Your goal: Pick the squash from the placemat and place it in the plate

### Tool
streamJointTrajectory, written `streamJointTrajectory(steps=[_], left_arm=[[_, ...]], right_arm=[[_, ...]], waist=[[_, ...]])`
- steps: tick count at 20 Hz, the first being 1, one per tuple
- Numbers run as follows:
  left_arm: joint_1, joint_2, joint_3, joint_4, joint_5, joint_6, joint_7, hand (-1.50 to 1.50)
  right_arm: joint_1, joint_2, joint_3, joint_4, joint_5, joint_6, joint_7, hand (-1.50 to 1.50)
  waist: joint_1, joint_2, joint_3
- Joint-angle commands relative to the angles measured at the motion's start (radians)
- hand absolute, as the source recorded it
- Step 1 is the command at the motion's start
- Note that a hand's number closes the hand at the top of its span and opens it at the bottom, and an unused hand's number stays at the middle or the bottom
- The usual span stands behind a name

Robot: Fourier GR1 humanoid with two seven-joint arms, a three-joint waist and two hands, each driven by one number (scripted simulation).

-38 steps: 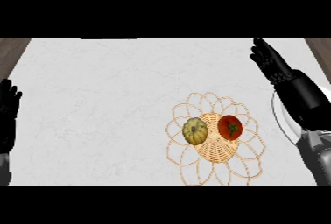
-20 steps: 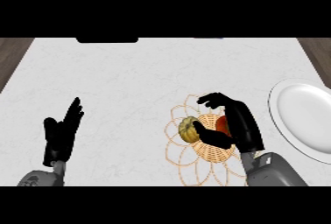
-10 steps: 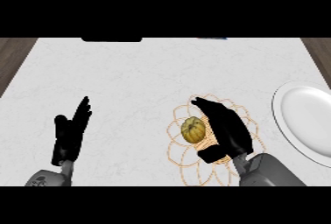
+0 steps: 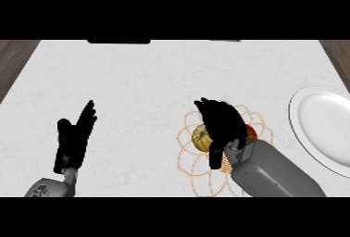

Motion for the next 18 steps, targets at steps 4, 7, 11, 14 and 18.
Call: streamJointTrajectory(steps=[4,7,11,14,18], left_arm=[[0.026,0.006,0.011,-0.044,-0.010,-0.012,0.030,0.00],[0.048,-0.027,-0.001,-0.035,-0.030,-0.001,-0.002,0.00],[0.027,-0.012,0.037,-0.044,-0.029,-0.019,0.031,0.00],[0.058,-0.023,0.027,-0.087,-0.050,-0.012,0.041,0.00],[0.083,-0.025,0.055,-0.096,-0.061,-0.051,0.024,0.00]], right_arm=[[-0.057,0.168,-0.016,0.127,-0.061,0.177,0.189,-1.50],[-0.088,0.148,-0.060,0.154,-0.079,0.242,0.189,-1.50],[-0.067,0.132,-0.083,0.229,-0.029,0.216,0.094,-1.50],[-0.089,0.158,-0.099,0.310,0.004,0.212,0.059,-1.50],[-0.002,0.135,-0.138,0.186,0.018,0.275,0.055,-1.50]], waist=[[-0.001,0.000,0.001],[-0.005,0.001,0.001],[-0.007,0.001,0.001],[-0.003,0.002,0.002],[-0.009,0.000,0.001]])
